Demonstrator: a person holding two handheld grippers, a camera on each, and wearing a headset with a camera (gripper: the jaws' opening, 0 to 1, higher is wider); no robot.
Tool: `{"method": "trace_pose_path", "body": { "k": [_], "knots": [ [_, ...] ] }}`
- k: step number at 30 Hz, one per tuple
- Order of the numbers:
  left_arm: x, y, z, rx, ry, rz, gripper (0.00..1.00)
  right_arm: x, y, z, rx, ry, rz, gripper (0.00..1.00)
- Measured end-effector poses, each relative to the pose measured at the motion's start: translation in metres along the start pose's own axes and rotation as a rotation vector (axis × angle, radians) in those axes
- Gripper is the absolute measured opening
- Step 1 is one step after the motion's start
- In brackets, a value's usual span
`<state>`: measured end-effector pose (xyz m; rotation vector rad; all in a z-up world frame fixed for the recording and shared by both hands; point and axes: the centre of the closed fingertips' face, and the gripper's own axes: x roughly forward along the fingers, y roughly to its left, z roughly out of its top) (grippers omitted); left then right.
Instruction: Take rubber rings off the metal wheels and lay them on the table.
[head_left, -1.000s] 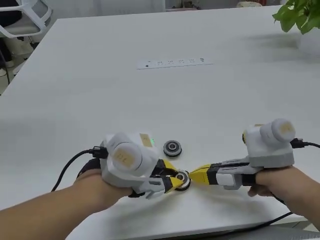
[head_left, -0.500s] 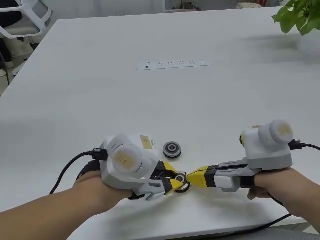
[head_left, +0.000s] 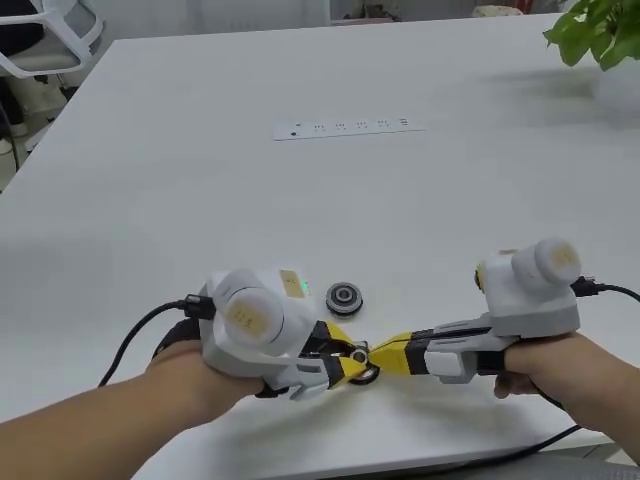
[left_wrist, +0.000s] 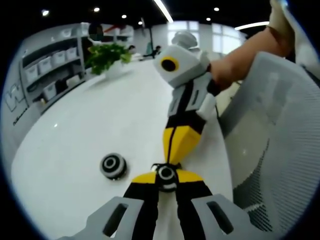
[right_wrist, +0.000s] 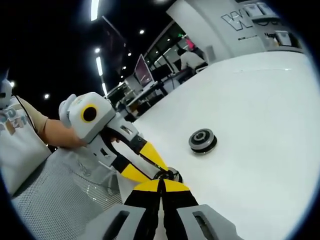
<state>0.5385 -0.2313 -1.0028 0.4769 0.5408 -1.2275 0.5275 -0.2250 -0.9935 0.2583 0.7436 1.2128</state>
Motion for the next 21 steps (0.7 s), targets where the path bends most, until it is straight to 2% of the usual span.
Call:
{"method": "trace_pose_path", "body": {
  "k": [2, 3, 4, 6, 10, 17, 21],
  "knots": [
    [0.0, -0.001, 0.0, 0.001, -0.001, -0.003, 0.12, 0.001, 0.004, 0.004, 0.006, -0.02, 0.02, 0.0],
    [0.0, -0.001, 0.0, 0.003, -0.002, -0.002, 0.12, 0.002, 0.013, 0.008, 0.026, -0.038, 0.064, 0.0],
    [0.0, -0.001, 0.0, 0.003, -0.002, -0.002, 0.12, 0.003, 0.018, 0.009, 0.006, -0.034, 0.094, 0.0],
    [0.001, -0.001, 0.001, 0.003, -0.003, -0.002, 0.12, 0.004, 0.015, 0.004, -0.051, 0.011, 0.066, 0.0],
    [0.001, -0.001, 0.001, 0.003, -0.007, -0.002, 0.12, 0.002, 0.008, 0.006, -0.016, -0.018, 0.053, 0.0],
    [0.0, -0.001, 0.001, 0.001, -0.016, 0.003, 0.13, -0.001, -0.001, 0.004, -0.015, -0.02, 0.014, 0.0],
    [0.0, -0.002, 0.001, -0.007, -0.018, -0.004, 0.14, -0.002, -0.001, 0.004, -0.007, -0.025, 0.011, 0.0]
  ]
}}
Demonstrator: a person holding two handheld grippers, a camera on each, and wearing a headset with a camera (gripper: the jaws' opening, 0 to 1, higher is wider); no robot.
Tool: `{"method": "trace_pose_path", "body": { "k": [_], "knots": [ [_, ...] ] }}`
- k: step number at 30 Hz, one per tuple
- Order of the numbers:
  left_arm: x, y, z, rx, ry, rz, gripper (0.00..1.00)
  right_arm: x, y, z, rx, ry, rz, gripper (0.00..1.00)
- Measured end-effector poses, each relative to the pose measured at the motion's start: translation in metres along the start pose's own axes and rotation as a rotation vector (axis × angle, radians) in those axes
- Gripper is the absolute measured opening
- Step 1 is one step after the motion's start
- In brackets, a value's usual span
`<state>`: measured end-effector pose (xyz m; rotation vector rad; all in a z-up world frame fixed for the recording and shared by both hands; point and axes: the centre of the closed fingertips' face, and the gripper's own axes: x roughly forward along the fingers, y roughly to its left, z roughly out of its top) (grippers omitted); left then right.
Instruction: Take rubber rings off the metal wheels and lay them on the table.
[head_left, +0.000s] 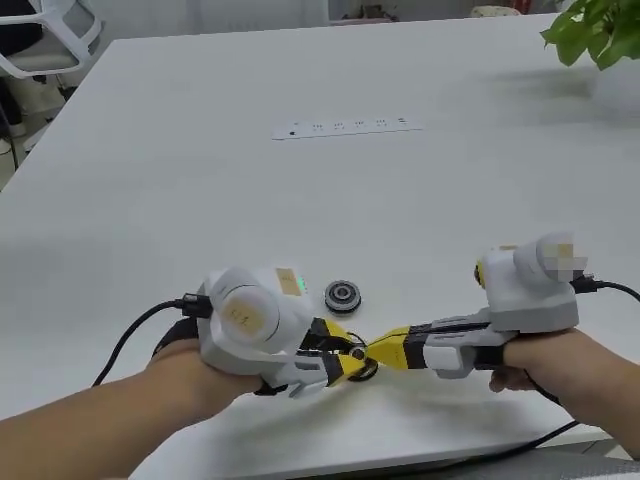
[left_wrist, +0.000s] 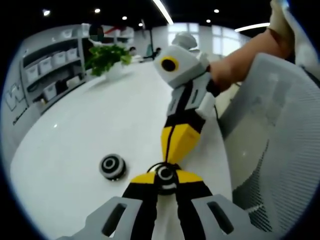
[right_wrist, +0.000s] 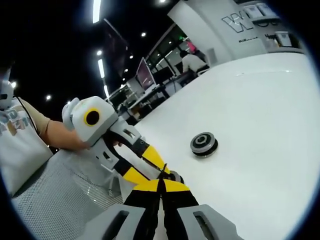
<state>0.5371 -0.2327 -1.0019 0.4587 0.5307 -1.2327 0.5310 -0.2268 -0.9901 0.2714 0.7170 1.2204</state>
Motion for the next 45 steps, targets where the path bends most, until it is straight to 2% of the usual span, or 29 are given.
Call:
{"method": "trace_pose_path", "body": {
  "k": [6, 10, 16, 32, 37, 45],
  "knots": [
    [-0.004, -0.002, 0.001, -0.011, -0.005, -0.022, 0.16, -0.002, 0.002, 0.002, 0.011, -0.013, 0.006, 0.0],
    [-0.011, -0.005, 0.009, -0.029, -0.035, -0.039, 0.2, -0.003, 0.003, 0.004, 0.02, -0.023, 0.012, 0.0],
    [-0.024, -0.006, 0.014, -0.028, -0.057, -0.046, 0.26, -0.004, 0.003, 0.009, 0.028, -0.035, 0.025, 0.0],
    [-0.067, -0.002, 0.028, -0.048, -0.138, -0.013, 0.42, -0.008, 0.011, 0.027, 0.023, -0.056, 0.059, 0.0],
    [-0.082, 0.0, 0.028, -0.066, -0.16, 0.008, 0.47, -0.005, 0.016, 0.032, 0.012, -0.051, 0.073, 0.0],
    [-0.101, 0.001, 0.024, -0.086, -0.169, 0.034, 0.56, 0.003, 0.028, 0.041, -0.018, -0.025, 0.098, 0.0]
  ]
}}
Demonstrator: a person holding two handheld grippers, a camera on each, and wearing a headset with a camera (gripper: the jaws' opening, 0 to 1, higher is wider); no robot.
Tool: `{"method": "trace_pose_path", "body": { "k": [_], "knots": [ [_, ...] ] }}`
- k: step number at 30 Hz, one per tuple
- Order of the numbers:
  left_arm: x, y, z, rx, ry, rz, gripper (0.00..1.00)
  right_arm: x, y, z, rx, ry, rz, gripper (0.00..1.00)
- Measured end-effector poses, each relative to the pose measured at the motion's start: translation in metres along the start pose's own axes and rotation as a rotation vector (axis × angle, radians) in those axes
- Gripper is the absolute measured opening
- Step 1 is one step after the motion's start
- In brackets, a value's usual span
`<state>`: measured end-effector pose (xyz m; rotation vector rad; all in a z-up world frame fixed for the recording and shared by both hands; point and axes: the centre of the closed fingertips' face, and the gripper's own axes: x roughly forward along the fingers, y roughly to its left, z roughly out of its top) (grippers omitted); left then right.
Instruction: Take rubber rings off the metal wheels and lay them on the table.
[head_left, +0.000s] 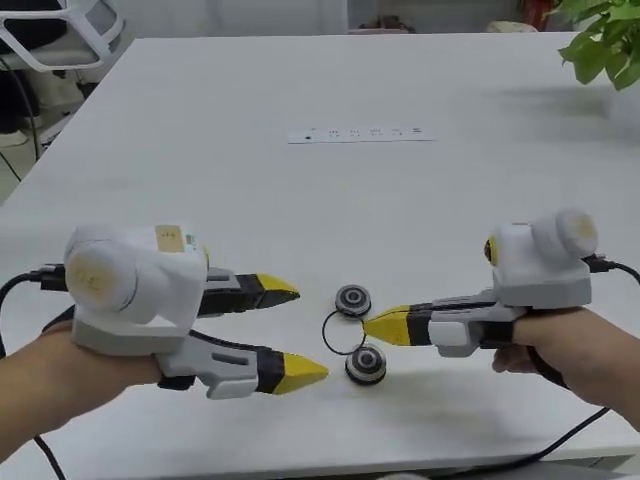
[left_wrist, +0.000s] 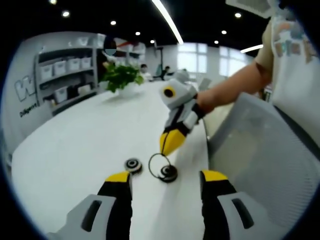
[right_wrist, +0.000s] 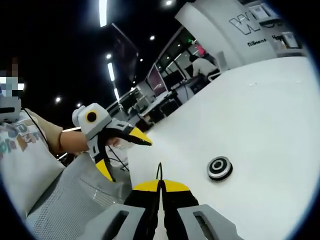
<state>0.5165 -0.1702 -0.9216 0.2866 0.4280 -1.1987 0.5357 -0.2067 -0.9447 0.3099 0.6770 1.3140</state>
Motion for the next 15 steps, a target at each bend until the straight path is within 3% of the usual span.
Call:
{"method": "trace_pose_path", "body": {
  "k": [15],
  "knots": [
    [-0.031, 0.008, -0.004, -0.011, -0.014, 0.064, 0.69, 0.02, 0.004, 0.004, -0.036, 0.062, 0.03, 0.0]
  ]
}}
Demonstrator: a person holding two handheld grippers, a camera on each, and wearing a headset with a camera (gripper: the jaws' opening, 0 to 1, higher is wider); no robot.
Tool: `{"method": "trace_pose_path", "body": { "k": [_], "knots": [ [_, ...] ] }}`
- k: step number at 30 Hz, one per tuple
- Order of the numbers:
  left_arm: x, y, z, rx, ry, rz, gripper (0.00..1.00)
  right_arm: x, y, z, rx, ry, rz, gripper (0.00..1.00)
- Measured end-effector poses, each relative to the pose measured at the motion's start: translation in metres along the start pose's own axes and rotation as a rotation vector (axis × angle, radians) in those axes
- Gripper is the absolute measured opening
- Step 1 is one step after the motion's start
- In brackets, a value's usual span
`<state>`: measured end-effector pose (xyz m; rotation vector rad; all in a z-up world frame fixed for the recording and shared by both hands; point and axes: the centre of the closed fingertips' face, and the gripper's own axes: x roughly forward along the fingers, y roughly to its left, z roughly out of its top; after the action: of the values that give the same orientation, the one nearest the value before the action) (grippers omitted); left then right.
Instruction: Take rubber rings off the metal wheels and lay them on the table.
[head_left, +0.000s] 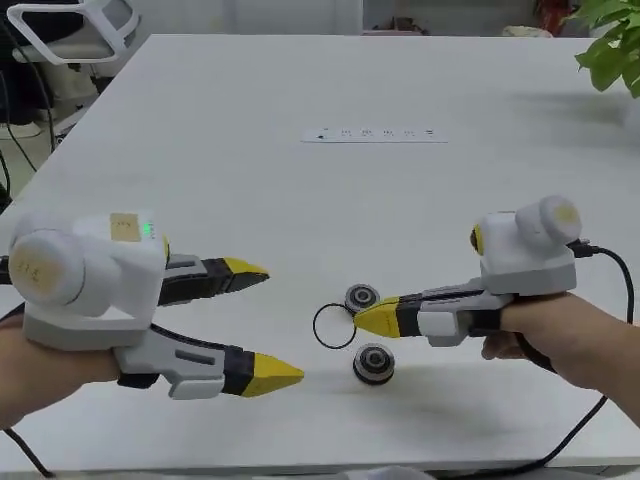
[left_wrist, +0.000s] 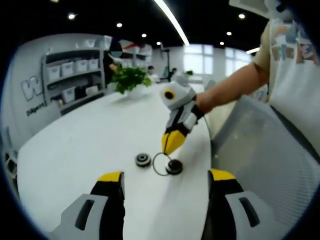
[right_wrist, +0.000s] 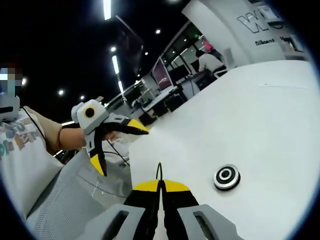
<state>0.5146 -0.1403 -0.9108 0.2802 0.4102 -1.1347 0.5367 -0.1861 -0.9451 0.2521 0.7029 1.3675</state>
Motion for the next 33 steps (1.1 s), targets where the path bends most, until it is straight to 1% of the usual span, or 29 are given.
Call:
{"method": "trace_pose_path", "body": {
  "k": [5, 10, 14, 24, 30, 33],
  "knots": [
    [-0.006, 0.003, -0.003, -0.02, -0.004, 0.021, 0.72, 0.01, -0.001, -0.003, -0.014, 0.037, 0.01, 0.0],
    [-0.009, 0.003, -0.007, -0.026, -0.001, 0.03, 0.75, 0.018, 0.0, -0.006, -0.028, 0.069, 0.02, 0.0],
    [-0.012, 0.005, -0.007, -0.034, -0.008, 0.042, 0.75, 0.025, -0.003, -0.011, -0.042, 0.103, 0.02, 0.0],
    [-0.017, 0.008, -0.012, -0.042, -0.003, 0.056, 0.75, 0.041, -0.009, -0.02, -0.067, 0.158, 0.017, 0.0],
    [-0.019, 0.009, -0.012, -0.045, -0.003, 0.06, 0.75, 0.048, -0.014, -0.027, -0.086, 0.198, 0.001, 0.0],
    [-0.019, 0.01, -0.013, -0.046, -0.002, 0.063, 0.75, 0.051, -0.013, -0.03, -0.097, 0.212, 0.002, 0.0]
  ]
}}
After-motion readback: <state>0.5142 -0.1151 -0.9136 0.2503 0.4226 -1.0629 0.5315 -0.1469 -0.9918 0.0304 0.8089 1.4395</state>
